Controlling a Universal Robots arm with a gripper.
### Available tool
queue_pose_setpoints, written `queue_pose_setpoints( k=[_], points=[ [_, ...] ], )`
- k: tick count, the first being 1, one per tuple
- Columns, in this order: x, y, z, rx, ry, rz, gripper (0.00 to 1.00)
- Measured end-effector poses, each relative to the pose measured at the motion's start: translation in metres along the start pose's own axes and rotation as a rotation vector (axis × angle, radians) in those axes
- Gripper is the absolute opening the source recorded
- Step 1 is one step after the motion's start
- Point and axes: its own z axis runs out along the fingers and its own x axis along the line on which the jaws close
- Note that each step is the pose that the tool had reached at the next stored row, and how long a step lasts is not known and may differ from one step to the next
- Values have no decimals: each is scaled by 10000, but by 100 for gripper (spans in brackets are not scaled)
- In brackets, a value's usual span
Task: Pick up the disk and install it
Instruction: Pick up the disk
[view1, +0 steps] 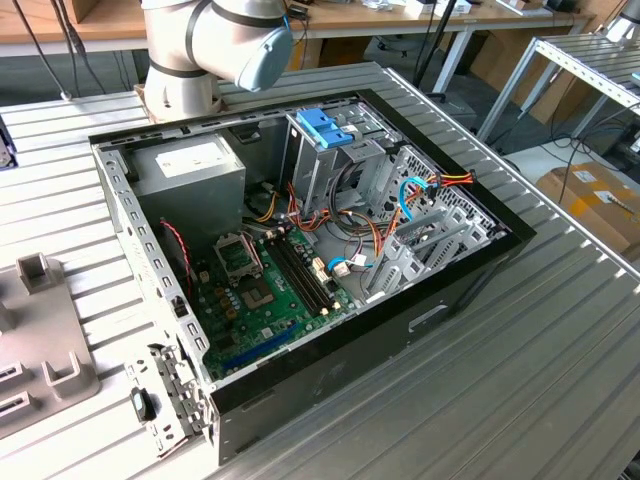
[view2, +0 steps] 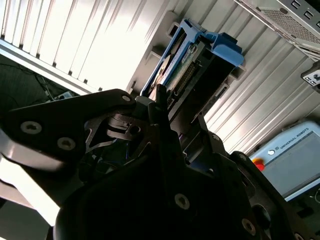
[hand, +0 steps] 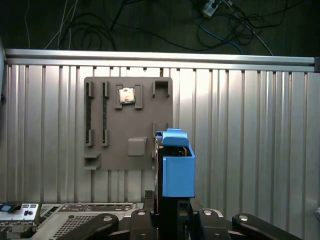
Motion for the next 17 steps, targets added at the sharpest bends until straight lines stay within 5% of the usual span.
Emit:
queue_pose_setpoints(
  k=[17],
  points=[
    [2,-197,-5,-1,1,0,35]
  ],
)
